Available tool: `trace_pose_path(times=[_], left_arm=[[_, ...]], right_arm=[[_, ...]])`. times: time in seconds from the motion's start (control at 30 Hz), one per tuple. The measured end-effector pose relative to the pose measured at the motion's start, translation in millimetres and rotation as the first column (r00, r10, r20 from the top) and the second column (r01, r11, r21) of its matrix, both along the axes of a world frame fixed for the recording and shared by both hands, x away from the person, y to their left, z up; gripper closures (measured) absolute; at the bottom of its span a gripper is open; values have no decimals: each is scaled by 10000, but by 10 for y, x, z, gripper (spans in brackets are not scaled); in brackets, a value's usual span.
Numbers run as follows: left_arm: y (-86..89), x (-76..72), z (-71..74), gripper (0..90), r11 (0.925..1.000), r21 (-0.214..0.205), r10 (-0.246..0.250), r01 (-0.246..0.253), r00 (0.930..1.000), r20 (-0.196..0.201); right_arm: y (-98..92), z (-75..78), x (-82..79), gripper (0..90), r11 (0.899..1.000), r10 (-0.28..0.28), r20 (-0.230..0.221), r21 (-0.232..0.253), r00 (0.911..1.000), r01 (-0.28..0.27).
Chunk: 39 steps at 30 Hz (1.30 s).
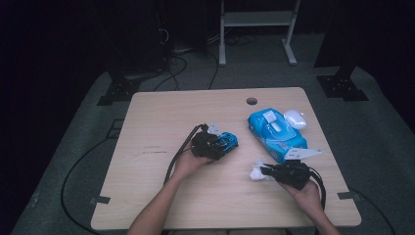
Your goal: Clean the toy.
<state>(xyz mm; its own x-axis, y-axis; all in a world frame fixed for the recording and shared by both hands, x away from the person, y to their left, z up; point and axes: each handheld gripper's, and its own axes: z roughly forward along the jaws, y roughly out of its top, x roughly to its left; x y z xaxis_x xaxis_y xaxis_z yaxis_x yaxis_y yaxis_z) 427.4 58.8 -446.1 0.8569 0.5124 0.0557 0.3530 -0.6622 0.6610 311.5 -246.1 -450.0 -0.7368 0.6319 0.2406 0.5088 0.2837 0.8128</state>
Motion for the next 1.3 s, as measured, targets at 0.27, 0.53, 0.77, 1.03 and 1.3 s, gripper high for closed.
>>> trace_pose_path(times=[0.27, 0.53, 0.77, 1.03, 1.3], left_arm=[[-20, 19, -71, 279, 10000, 2, 30, -30, 9997, -238], [15, 26, -182, 277, 10000, 22, 97, -97, 9991, -407], [13, 15, -191, 263, 9999, -3, 101, -101, 9995, -296], [146, -15, -172, 199, 9974, -624, 327, -348, 9989, -331], [270, -94, -103, 171, 9953, -862, 428, -431, 9991, -54]], right_arm=[[-3, 3, -8, 801, 10000, 0, 20, -22, 10000, 0], [-10, -3, -10, 801, 10000, -26, 17, -67, 10000, 26], [-5, -16, -6, 801, 9999, -67, -25, -148, 10000, 67], [-8, -41, 2, 801, 9995, -81, -83, -292, 9999, 78], [-7, -61, 3, 800, 9989, -136, -128, -449, 9998, 130]])
